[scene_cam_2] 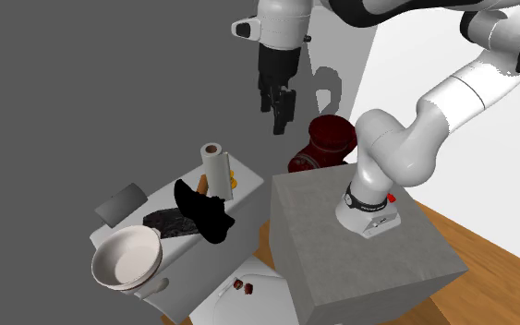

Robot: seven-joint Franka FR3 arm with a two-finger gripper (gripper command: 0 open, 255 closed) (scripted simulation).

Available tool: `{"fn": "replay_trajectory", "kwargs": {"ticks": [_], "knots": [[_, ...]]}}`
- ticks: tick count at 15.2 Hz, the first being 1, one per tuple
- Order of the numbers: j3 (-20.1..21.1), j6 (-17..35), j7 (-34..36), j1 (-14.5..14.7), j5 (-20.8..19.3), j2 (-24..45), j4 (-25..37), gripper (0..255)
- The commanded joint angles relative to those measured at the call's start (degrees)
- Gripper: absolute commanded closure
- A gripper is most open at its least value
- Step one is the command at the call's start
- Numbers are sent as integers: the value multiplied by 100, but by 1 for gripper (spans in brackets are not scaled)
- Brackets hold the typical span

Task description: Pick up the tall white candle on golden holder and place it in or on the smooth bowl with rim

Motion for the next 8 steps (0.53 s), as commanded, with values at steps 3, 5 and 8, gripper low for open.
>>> {"fn": "replay_trajectory", "kwargs": {"ticks": [3,5,8], "knots": [[-154,435,-11,-95,5,-2,-344,0],[-311,880,-28,-189,14,33,-665,0],[-556,1570,-72,-322,42,160,-1098,0]]}}
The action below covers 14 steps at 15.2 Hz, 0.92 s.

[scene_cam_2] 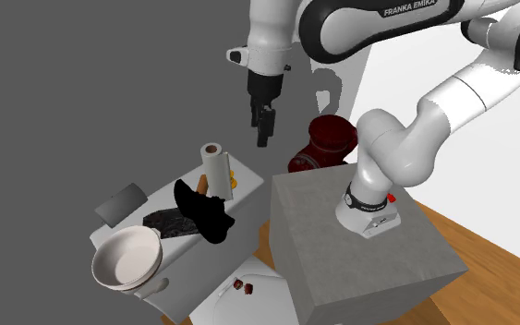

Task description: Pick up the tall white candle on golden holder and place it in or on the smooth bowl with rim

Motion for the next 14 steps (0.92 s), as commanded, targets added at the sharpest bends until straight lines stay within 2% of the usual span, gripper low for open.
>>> {"fn": "replay_trajectory", "kwargs": {"ticks": [1,9,12,14], "knots": [[-167,481,-34,-87,25,95,-284,0],[-939,2482,-379,-235,359,1023,-1053,0],[-1318,3258,-660,-121,687,1565,-1192,0],[-1628,3761,-943,56,1035,1978,-1230,0]]}}
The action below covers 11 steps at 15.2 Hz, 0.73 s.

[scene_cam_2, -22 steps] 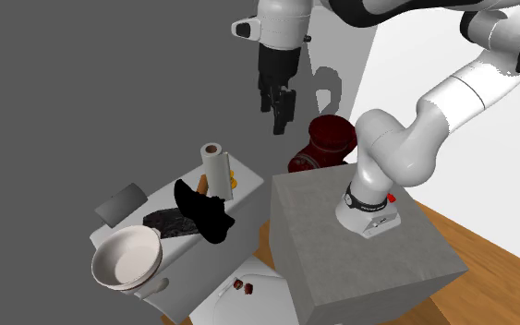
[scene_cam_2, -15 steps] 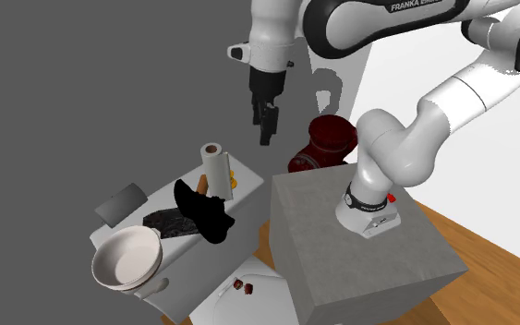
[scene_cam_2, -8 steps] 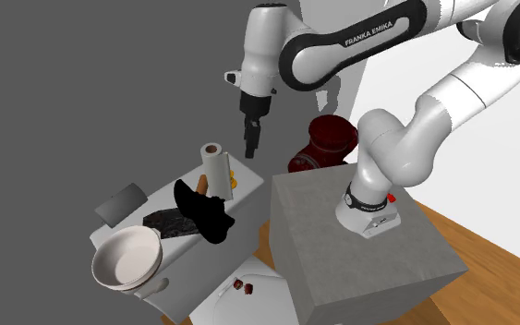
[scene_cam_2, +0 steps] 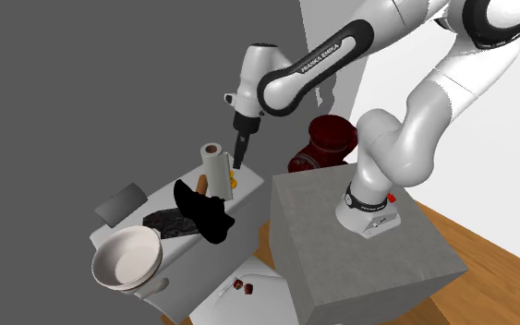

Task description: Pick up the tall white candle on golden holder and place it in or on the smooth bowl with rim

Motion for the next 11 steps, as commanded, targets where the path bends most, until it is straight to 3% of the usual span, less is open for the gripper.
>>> {"fn": "replay_trajectory", "kwargs": {"ticks": [1,2,11], "knots": [[-327,524,-317,217,416,437,-20,0],[-525,753,-539,378,700,668,-5,0],[-866,1373,-1217,1038,1658,1407,37,0]]}}
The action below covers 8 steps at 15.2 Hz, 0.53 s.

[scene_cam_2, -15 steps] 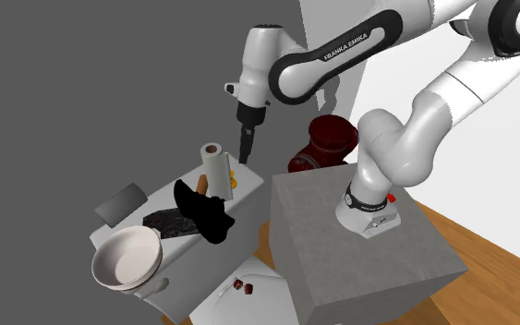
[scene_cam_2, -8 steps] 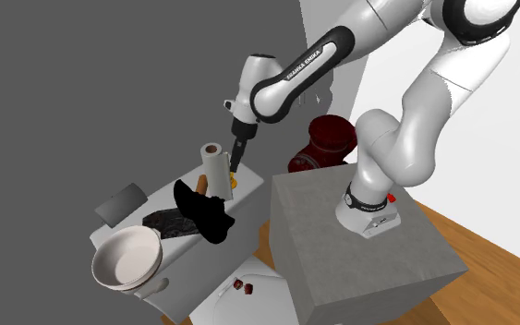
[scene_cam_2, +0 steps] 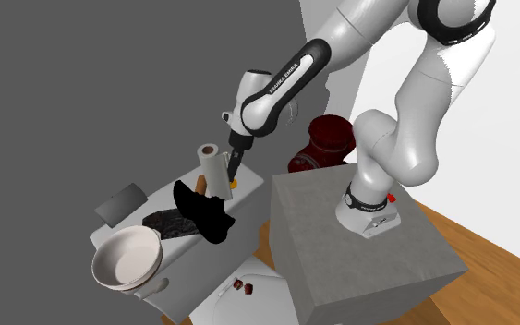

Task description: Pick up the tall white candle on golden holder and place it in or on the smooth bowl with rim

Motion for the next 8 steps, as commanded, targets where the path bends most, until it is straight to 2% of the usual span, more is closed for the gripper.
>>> {"fn": "replay_trajectory", "kwargs": {"ticks": [1,7,8], "knots": [[-21,52,-59,65,105,66,9,0],[-20,52,-59,63,104,65,9,0],[-20,52,-59,63,104,65,9,255]]}}
